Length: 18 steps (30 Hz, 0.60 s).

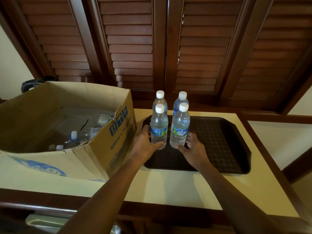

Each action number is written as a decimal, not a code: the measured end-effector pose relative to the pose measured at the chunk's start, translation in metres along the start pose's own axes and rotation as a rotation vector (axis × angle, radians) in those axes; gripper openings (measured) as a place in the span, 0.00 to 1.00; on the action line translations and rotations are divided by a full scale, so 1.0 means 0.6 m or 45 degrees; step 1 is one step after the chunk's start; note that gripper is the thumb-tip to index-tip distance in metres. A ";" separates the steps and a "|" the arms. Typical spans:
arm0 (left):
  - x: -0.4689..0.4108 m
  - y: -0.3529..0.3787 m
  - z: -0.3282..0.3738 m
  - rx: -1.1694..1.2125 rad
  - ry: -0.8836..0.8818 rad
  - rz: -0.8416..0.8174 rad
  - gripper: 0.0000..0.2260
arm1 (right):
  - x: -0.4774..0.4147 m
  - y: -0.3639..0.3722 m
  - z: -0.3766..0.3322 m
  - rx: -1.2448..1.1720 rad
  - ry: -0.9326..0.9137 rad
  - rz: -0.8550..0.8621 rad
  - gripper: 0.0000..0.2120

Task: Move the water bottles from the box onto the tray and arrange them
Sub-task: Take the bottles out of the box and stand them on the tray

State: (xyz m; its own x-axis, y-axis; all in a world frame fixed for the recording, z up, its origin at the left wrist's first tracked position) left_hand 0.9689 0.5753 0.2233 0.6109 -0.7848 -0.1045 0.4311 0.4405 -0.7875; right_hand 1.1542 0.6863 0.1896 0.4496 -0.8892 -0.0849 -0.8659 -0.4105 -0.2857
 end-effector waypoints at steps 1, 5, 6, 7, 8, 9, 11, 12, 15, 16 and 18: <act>0.000 0.000 0.000 0.005 -0.009 0.008 0.33 | -0.002 0.000 0.000 0.001 0.004 -0.013 0.32; -0.004 0.003 0.000 0.023 -0.039 0.028 0.34 | -0.005 0.005 -0.001 -0.014 0.035 -0.043 0.32; -0.006 0.004 0.000 0.023 -0.041 0.025 0.34 | -0.006 0.007 0.001 -0.011 0.047 -0.046 0.32; -0.008 0.006 0.000 0.027 -0.046 0.017 0.34 | -0.007 0.008 0.002 -0.003 0.058 -0.049 0.32; -0.010 0.007 0.000 0.032 -0.053 0.011 0.34 | -0.008 0.008 0.003 0.003 0.065 -0.052 0.32; -0.011 0.007 0.000 0.033 -0.062 0.006 0.34 | -0.008 0.009 0.004 0.011 0.070 -0.056 0.32; -0.012 0.006 0.000 0.024 -0.064 0.001 0.34 | -0.009 0.009 0.005 0.033 0.074 -0.062 0.32; -0.012 0.005 0.002 0.019 -0.055 -0.003 0.35 | -0.007 0.008 0.003 0.044 0.074 -0.060 0.32; -0.001 -0.017 0.017 0.002 0.001 0.006 0.41 | 0.002 -0.002 -0.025 0.020 0.023 0.041 0.35; 0.005 -0.035 0.026 -0.015 0.031 0.041 0.41 | 0.006 -0.010 -0.047 0.017 -0.032 0.121 0.36; 0.023 -0.087 0.050 -0.050 0.125 0.147 0.39 | 0.020 -0.027 -0.114 0.011 -0.194 0.290 0.32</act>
State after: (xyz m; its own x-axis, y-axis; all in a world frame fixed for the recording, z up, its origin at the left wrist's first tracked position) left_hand 0.9747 0.5547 0.2813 0.5864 -0.7695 -0.2532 0.3341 0.5145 -0.7897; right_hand 1.1586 0.6686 0.2584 0.2719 -0.9174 -0.2905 -0.9469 -0.2013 -0.2507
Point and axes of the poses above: each hand's wrist, its own x-axis away from the middle knuckle, its own y-axis out of the palm, z = x × y, the point moved 7 cm from there along -x, towards the middle knuckle, and after that the axes turned 14 degrees about -x, right-handed, at the moved point
